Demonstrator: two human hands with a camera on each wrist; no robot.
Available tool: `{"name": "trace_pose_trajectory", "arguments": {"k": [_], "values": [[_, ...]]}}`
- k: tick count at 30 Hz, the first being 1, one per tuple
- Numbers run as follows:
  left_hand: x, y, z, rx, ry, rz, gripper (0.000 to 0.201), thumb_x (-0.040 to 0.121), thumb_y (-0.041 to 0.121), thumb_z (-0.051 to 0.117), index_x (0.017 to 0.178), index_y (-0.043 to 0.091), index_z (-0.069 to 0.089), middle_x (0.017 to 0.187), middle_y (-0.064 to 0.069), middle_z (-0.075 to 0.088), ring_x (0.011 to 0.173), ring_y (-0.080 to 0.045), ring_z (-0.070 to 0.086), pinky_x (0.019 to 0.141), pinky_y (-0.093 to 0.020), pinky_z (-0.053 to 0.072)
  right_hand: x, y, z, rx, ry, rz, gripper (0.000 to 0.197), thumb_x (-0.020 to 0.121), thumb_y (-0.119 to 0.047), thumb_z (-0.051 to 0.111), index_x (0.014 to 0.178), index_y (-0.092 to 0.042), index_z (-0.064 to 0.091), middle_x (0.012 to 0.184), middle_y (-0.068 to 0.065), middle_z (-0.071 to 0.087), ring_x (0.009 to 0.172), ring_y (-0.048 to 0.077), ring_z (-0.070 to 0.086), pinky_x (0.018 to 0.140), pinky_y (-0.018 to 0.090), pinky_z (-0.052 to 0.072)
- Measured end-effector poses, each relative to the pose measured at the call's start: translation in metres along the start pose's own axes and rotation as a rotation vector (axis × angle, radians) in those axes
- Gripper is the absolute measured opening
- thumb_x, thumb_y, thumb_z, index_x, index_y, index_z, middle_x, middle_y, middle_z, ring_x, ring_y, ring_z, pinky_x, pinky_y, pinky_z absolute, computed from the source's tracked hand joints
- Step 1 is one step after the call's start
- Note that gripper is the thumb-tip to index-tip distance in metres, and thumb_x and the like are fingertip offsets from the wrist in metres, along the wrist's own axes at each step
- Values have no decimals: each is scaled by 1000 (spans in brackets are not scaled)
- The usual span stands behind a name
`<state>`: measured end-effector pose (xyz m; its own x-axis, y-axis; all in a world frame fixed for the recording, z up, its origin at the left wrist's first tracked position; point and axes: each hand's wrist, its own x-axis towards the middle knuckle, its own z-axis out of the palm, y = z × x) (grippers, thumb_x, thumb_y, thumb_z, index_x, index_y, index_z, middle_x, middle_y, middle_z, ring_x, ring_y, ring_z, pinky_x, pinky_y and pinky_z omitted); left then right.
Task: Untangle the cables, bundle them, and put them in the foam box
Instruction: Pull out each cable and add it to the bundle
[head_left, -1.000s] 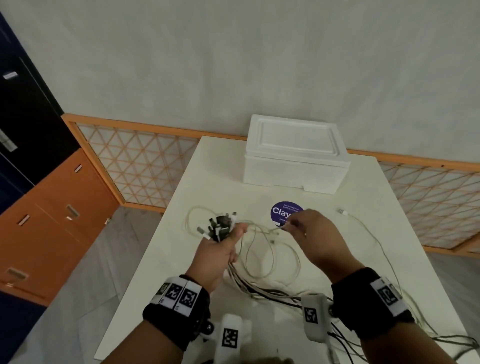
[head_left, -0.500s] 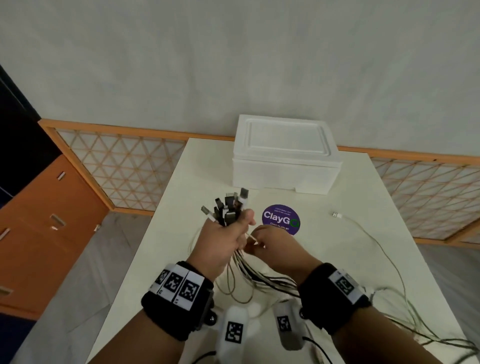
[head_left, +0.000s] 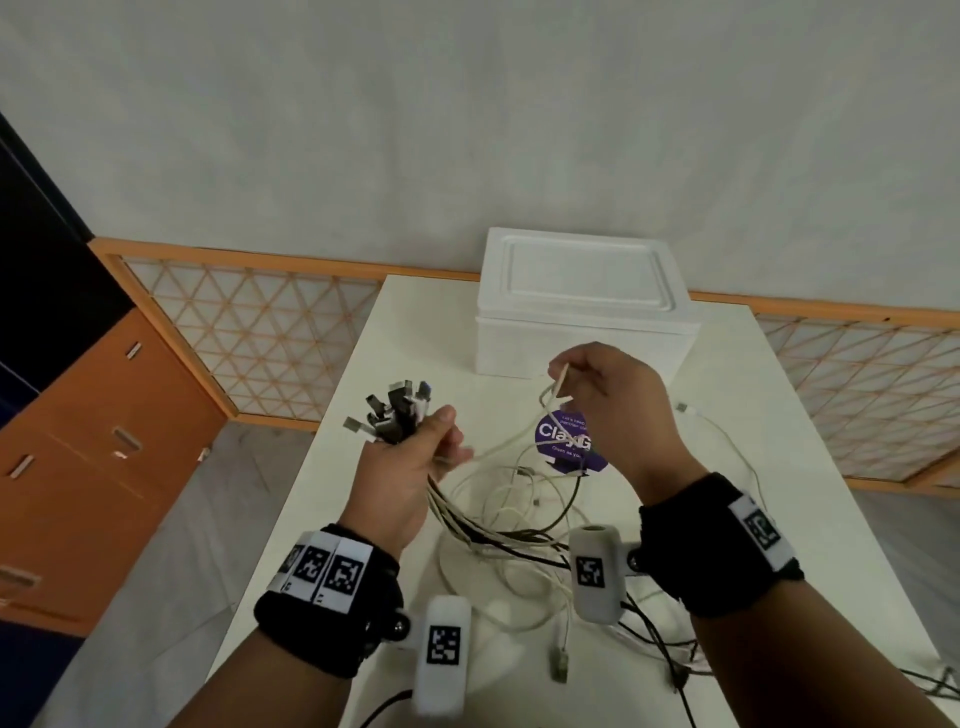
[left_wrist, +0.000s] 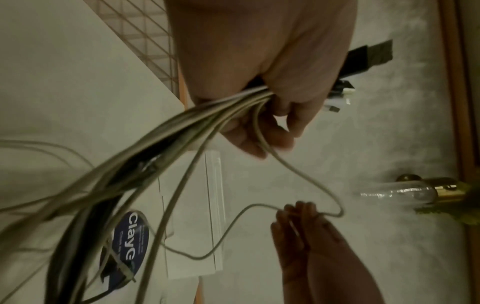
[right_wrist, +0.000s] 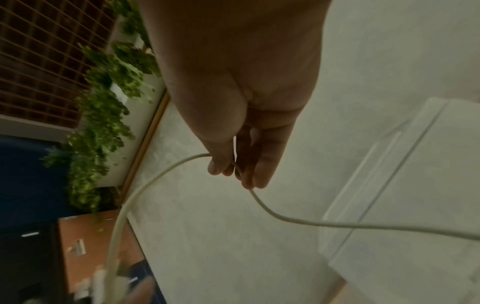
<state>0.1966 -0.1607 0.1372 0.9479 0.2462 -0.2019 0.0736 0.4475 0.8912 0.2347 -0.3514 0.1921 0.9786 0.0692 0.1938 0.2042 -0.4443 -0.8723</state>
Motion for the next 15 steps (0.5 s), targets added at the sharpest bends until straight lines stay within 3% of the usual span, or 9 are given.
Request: {"name": "trace_pose_trajectory", "arguments": {"k": [1,3,5,6,8,10,13,15], "values": [[-1,-1,4,26,-12,4,20,87,8,64,67,10,62,59,-1,60,42,-9,47,57,-26,50,-2,-7,-1,29,-3,-9,33,88,-5,55,75,-34,64,76,-9,70,71,10,67,74,33,58],[-3,-1,13,102,-50,33,14,81,14,69,68,11,64,65,-4,60,38,-8,37,45,-24,39,-7,-17,-2,55,-24,-26,31,87,-6,59,76,-35,65,78,-12,71,71,17,68,72,37,58],[-4,0,22,130,-118,48,3,76,14,73,76,13,70,81,-4,69,47,-6,50,43,-22,36,-12,-23,1,59,-61,-68,28,86,-7,62,78,-34,65,76,-11,70,70,14,68,70,31,57],[-5,1,26,138,-156,47,8,78,8,72,82,14,71,86,-1,71,55,-6,54,43,-21,36,-13,-25,4,55,-72,-90,30,85,-5,63,78,-34,65,76,-10,70,71,9,68,70,27,55],[-5,-1,33,162,-213,45,18,81,-1,68,84,17,71,81,4,71,61,-9,54,43,-21,36,-14,-24,8,96,-85,-95,36,84,4,59,78,-32,66,77,-6,72,75,8,69,75,30,57],[-5,-2,38,189,-225,60,21,81,0,69,77,21,72,77,2,69,64,-12,53,42,-21,35,-15,-22,9,177,-70,-78,37,82,6,60,79,-30,66,78,-5,72,76,10,70,77,34,58],[-7,3,39,152,-183,86,18,78,7,71,68,22,72,73,3,69,59,-10,55,42,-20,35,-14,-4,9,156,-115,-145,35,72,-16,81,92,-39,62,90,-12,64,76,10,62,68,27,55],[-11,12,42,46,-201,56,16,80,5,66,70,17,68,68,2,70,51,-5,54,41,-18,33,-13,21,13,-46,-266,-158,43,65,-36,83,102,-39,61,93,-17,52,79,11,57,67,22,50]]}}
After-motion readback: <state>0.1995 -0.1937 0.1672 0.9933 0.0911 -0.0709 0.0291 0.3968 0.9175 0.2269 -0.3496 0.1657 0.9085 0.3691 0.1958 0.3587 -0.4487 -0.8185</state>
